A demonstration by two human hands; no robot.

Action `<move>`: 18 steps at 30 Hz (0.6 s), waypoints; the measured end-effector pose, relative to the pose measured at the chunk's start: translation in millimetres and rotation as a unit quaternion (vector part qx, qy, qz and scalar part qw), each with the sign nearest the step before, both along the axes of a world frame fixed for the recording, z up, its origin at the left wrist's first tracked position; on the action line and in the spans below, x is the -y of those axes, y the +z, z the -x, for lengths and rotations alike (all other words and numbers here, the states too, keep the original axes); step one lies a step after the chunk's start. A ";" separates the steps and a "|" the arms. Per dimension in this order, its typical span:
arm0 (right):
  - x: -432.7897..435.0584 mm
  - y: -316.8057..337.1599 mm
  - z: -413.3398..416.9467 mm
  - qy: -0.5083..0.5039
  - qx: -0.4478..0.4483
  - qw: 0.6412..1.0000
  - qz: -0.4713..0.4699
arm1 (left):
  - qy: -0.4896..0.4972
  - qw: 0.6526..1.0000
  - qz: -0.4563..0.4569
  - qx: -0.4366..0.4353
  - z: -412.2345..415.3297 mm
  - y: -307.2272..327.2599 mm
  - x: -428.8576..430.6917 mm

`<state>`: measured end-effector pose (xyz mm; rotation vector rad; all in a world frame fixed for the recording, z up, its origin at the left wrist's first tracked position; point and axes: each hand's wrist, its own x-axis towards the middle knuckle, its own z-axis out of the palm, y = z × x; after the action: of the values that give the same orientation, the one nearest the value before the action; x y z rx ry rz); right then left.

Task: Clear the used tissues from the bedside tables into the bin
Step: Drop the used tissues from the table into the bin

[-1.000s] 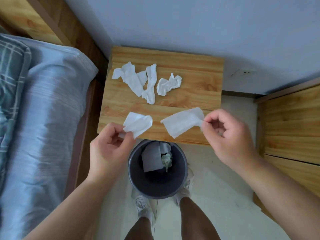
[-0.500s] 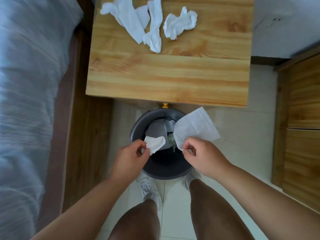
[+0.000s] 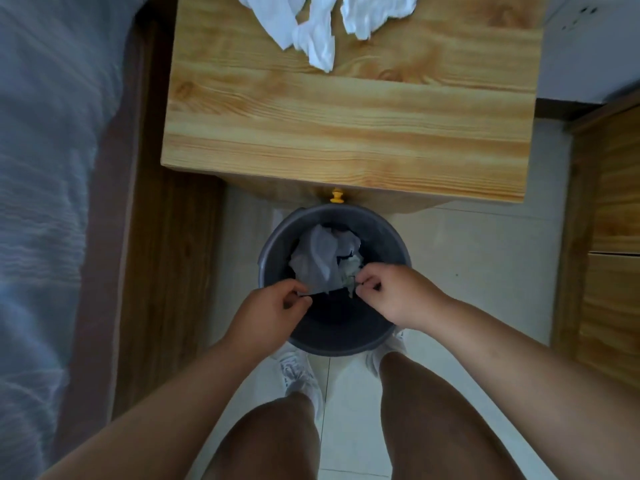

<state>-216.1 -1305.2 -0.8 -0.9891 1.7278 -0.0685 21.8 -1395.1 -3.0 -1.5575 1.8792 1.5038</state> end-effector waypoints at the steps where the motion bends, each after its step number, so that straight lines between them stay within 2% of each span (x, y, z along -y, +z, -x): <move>1: 1.3 11.3 4.7 -0.018 -0.001 1.000 0.015 | 0.006 1.000 0.001 -0.014 0.7 10.1 2.9; 5: 15.6 66.8 26.0 -0.083 0.007 0.992 0.090 | -0.001 0.997 0.041 -0.066 13.8 63.0 20.6; 10: 51.7 130.4 59.8 -0.118 -0.012 0.973 0.198 | 0.002 0.983 0.128 -0.135 47.2 124.2 63.6; 18: 139.6 168.6 119.6 -0.142 -0.065 0.949 0.273 | 0.030 0.966 0.230 -0.116 113.4 166.5 158.5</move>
<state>-335.7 -1444.8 167.8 -1.1466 2.0135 -0.7144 -91.6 -1553.5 163.6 -1.6940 2.4756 1.3926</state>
